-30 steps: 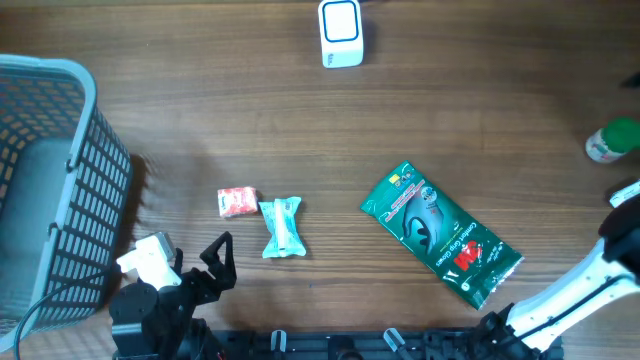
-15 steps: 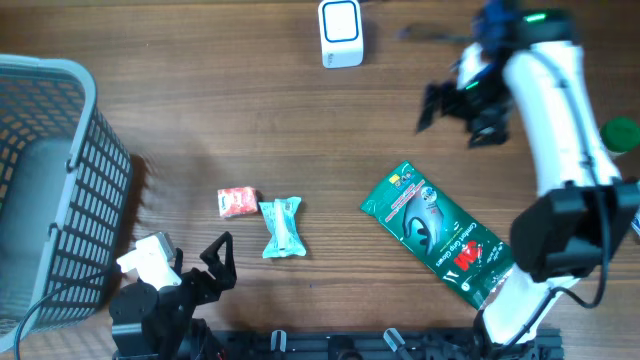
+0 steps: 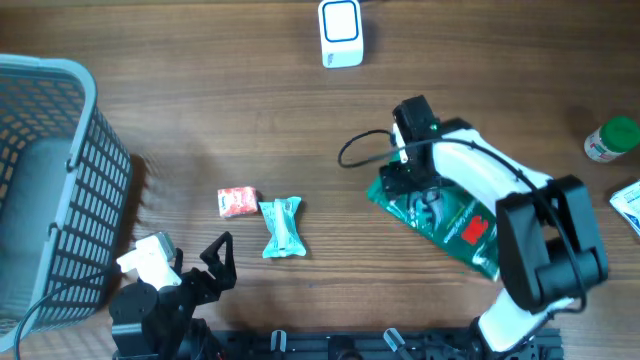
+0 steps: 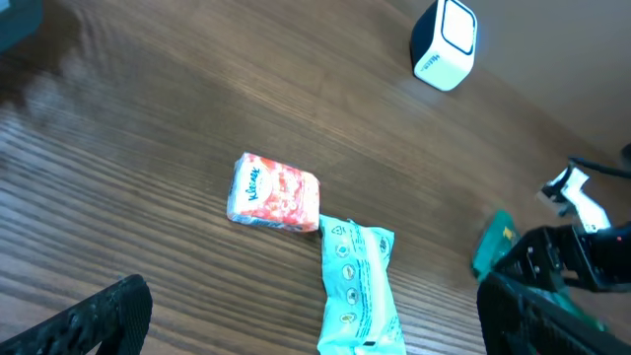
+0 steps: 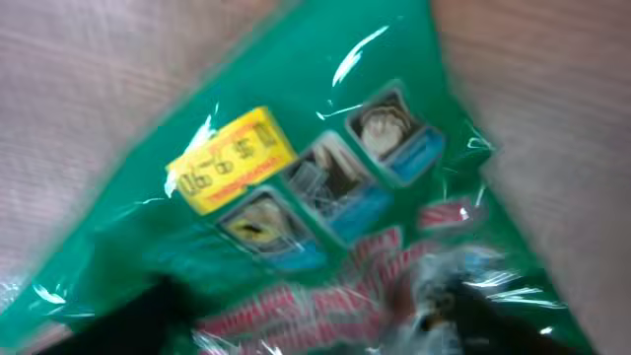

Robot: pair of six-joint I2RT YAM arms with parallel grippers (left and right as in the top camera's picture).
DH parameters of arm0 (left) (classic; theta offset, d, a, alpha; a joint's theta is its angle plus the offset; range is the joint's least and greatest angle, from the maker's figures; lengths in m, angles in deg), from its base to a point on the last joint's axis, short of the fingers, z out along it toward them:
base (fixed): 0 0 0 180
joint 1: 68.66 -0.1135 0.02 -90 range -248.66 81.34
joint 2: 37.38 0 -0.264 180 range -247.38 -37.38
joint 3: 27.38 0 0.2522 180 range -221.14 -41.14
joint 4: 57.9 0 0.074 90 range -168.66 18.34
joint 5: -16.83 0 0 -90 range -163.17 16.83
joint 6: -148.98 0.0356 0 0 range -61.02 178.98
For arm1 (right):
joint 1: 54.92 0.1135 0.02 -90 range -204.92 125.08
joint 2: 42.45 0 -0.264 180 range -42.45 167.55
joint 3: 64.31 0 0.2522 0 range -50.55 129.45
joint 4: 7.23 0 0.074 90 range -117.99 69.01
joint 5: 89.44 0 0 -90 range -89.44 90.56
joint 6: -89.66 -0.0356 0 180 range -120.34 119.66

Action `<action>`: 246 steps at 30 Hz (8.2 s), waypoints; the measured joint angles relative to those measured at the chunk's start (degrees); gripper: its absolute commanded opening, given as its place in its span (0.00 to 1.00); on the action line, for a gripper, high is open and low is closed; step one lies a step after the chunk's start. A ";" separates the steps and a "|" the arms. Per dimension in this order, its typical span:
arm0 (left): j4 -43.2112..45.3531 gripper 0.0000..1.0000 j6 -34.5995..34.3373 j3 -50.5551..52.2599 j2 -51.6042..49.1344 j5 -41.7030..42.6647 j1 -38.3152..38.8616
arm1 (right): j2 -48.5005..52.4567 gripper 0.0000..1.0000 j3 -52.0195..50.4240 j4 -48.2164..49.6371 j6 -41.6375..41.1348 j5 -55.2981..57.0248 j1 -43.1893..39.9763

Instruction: Scan the item barcode

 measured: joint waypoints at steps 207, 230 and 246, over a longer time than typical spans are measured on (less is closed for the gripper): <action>0.00 1.00 0.00 0.02 0.04 0.00 0.02 | -5.31 0.04 4.44 -1.44 -15.52 -24.04 17.42; 0.02 1.00 0.00 0.02 0.04 0.00 0.00 | -31.06 0.05 5.11 -16.22 31.30 -22.60 16.70; 0.02 1.00 0.00 0.02 0.04 0.00 0.02 | -25.38 0.04 5.16 9.27 -9.49 -13.97 13.92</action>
